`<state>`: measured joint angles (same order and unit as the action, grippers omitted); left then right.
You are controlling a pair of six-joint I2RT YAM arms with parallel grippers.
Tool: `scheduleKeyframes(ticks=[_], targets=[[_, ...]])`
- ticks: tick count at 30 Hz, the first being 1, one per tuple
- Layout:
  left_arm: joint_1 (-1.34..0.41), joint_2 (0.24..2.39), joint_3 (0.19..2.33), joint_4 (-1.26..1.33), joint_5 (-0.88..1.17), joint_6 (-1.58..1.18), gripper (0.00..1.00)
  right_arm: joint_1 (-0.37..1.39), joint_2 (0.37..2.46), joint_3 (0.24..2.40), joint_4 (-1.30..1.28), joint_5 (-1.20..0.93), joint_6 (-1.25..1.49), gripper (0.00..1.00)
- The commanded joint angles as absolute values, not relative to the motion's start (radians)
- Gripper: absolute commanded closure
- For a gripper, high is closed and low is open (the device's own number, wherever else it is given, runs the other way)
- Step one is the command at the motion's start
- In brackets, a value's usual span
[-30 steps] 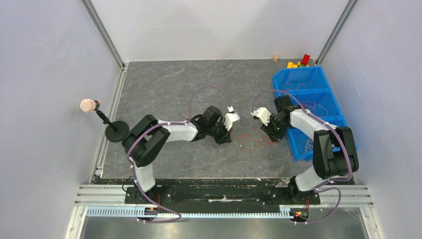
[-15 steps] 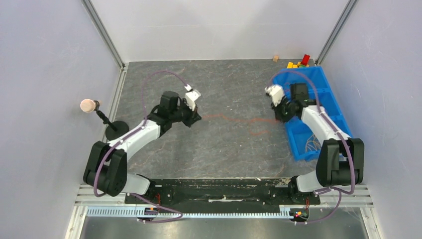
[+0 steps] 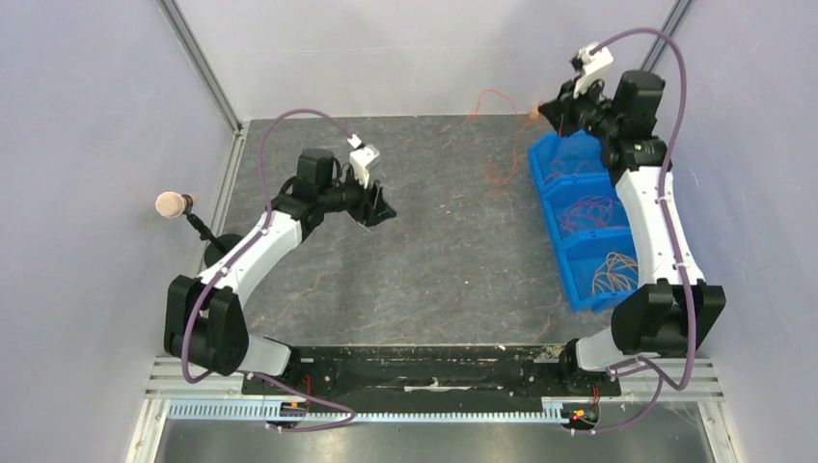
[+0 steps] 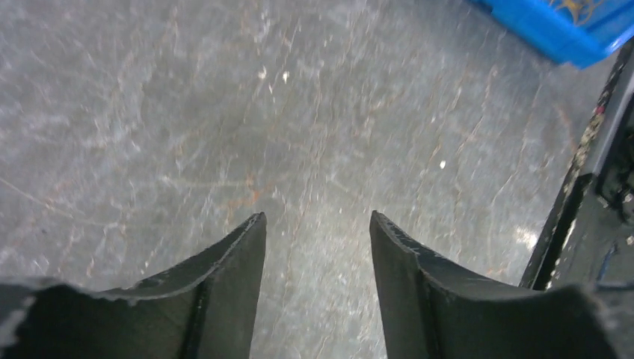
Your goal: Untangle the cables
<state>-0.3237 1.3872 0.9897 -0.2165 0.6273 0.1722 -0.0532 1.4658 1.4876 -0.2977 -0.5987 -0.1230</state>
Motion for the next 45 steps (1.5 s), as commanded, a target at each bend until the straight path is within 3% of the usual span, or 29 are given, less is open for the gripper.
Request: scheduleKeyframes(ticks=[1, 11, 22, 45], targets=[[-0.330, 1.409, 1.102, -0.232, 0.708, 0.080, 0.37, -0.058, 1.536, 1.631, -0.241, -0.589, -0.012, 1.00], [-0.327, 1.380, 1.049, -0.212, 0.678, 0.103, 0.33, -0.118, 1.638, 1.710, -0.169, -0.539, -0.054, 1.00], [-0.328, 1.399, 1.047, -0.216, 0.654, 0.099, 0.33, -0.231, 1.764, 1.966, -0.193, -0.567, -0.065, 1.00], [-0.327, 1.422, 1.082, -0.280, 0.637, 0.118, 0.34, -0.369, 1.802, 1.764, -0.234, -0.516, -0.347, 1.00]])
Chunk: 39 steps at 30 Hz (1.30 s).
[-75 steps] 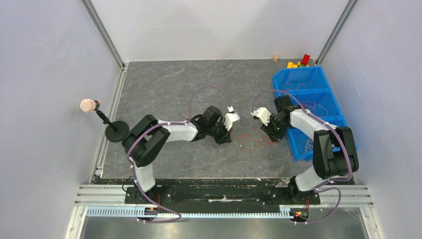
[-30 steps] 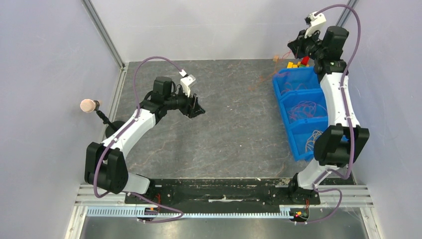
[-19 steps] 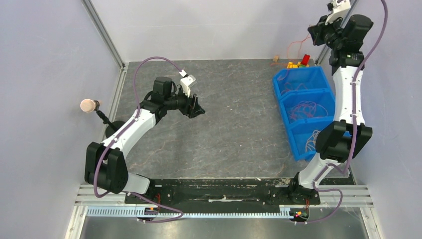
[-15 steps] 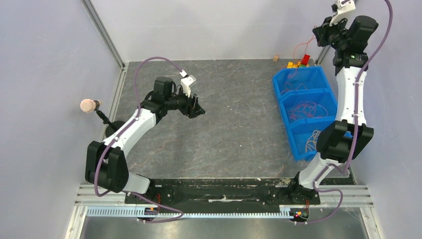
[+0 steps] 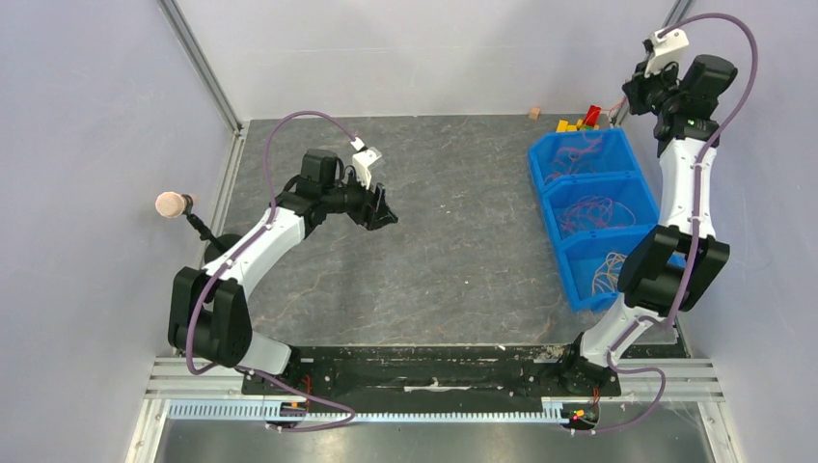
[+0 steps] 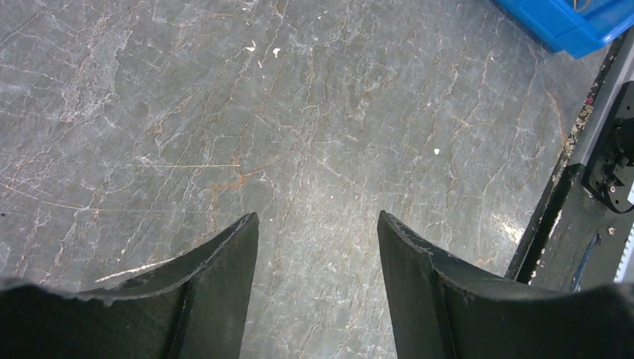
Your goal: Untangle the cables
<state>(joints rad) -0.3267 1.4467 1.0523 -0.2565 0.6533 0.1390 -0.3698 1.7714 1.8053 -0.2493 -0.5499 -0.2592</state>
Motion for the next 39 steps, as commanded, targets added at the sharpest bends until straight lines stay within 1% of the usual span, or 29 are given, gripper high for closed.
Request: scheduleKeyframes(ticks=[1, 5, 9, 19, 21, 23, 24, 25, 27, 30, 32, 35, 36, 39], targets=[[-0.327, 1.416, 1.079, -0.286, 0.631, 0.121, 0.34, -0.368, 1.808, 1.747, -0.234, -0.507, -0.368, 1.00], [-0.326, 1.395, 1.062, -0.306, 0.610, 0.126, 0.34, -0.368, 1.849, 1.699, -0.242, -0.476, -0.450, 1.00], [-0.327, 1.375, 1.048, -0.320, 0.598, 0.131, 0.34, -0.355, 1.916, 1.711, -0.223, -0.428, -0.460, 1.00], [-0.323, 1.370, 1.062, -0.372, 0.562, 0.148, 0.33, -0.260, 2.047, 1.679, -0.260, -0.331, -0.519, 0.99], [-0.323, 1.366, 1.063, -0.381, 0.556, 0.150, 0.33, -0.252, 2.076, 1.724, -0.325, -0.305, -0.528, 0.90], [-0.322, 1.364, 1.063, -0.388, 0.549, 0.149, 0.33, -0.253, 2.098, 1.808, -0.419, -0.300, -0.509, 0.73], [-0.322, 1.364, 1.064, -0.391, 0.546, 0.146, 0.32, -0.253, 2.100, 1.854, -0.466, -0.304, -0.506, 0.61], [-0.321, 1.366, 1.067, -0.395, 0.543, 0.144, 0.32, -0.253, 2.089, 1.883, -0.492, -0.305, -0.498, 0.53], [-0.322, 1.378, 1.079, -0.407, 0.535, 0.140, 0.31, -0.255, 2.038, 1.893, -0.516, -0.318, -0.486, 0.39], [-0.321, 1.404, 1.117, -0.430, 0.505, 0.106, 0.29, -0.256, 1.934, 1.868, -0.538, -0.368, -0.474, 0.21], [-0.320, 1.428, 1.152, -0.453, 0.490, 0.081, 0.22, -0.255, 1.883, 1.864, -0.564, -0.407, -0.462, 0.13], [-0.320, 1.479, 1.233, -0.523, 0.476, 0.069, 0.19, -0.252, 1.834, 1.864, -0.600, -0.427, -0.430, 0.03], [-0.319, 1.500, 1.261, -0.556, 0.472, 0.072, 0.19, -0.252, 1.826, 1.862, -0.613, -0.430, -0.423, 0.02], [-0.315, 1.556, 1.367, -0.646, 0.444, 0.071, 0.19, -0.235, 1.795, 1.858, -0.675, -0.451, -0.417, 0.02]])
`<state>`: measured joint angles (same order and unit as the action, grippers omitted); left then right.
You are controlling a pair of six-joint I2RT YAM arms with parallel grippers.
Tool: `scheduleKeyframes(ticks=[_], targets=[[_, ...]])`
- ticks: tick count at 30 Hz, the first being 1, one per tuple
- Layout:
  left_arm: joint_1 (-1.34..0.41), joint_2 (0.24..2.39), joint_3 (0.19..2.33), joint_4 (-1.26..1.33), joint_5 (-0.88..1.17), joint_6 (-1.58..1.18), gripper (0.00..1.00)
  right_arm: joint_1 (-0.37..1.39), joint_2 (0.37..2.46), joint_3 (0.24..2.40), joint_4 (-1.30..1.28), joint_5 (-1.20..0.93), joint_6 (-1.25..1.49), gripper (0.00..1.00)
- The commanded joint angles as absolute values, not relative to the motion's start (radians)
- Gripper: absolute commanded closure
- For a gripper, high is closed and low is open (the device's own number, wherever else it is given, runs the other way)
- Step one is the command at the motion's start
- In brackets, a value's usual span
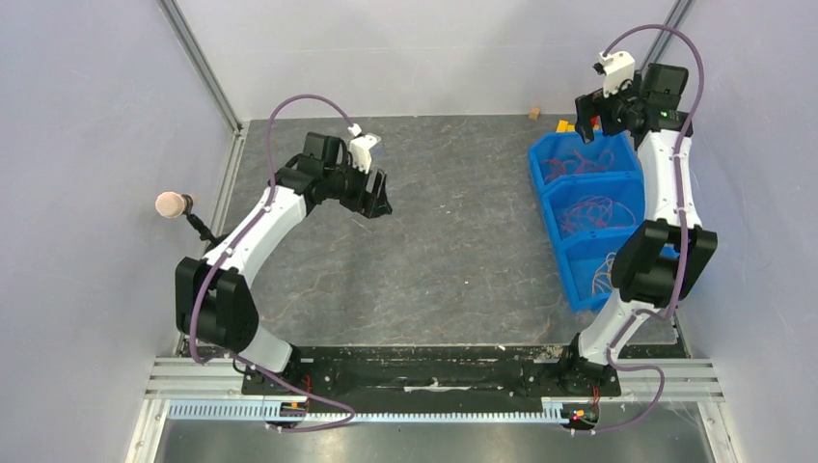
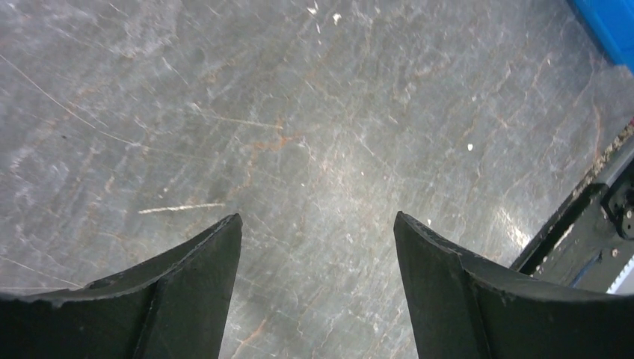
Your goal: Untangle the cables
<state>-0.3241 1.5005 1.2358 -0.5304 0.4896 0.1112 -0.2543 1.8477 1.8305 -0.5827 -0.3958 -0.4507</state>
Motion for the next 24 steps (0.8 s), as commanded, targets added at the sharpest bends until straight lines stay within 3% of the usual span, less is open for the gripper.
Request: scheduleKeyframes(ticks=[1, 6, 10, 15, 19, 24], targets=[[-0.310, 1.575, 1.403, -0.669, 0.434, 0.065, 0.19, -0.225, 1.780, 1.849, -0.686, -0.462, -0.405, 0.02], [-0.284, 1.688, 1.638, -0.852, 0.380, 0.078, 0.18, -0.122, 1.675, 1.711, -0.593, -0.491, -0.250, 0.02], [-0.222, 1.761, 1.808, -0.925, 0.352, 0.067, 0.17, -0.043, 1.539, 1.434, -0.353, -0.493, -0.030, 0.02], [-0.157, 1.785, 1.839, -0.953, 0.288, 0.066, 0.17, 0.079, 1.437, 1.115, -0.190, -0.442, 0.026, 0.02], [-0.149, 1.767, 1.800, -0.950, 0.227, 0.092, 0.16, 0.140, 1.416, 1.034, -0.148, -0.398, 0.009, 0.02], [-0.148, 1.768, 1.803, -0.958, 0.202, 0.101, 0.17, 0.150, 1.424, 1.086, -0.162, -0.386, -0.030, 0.02]])
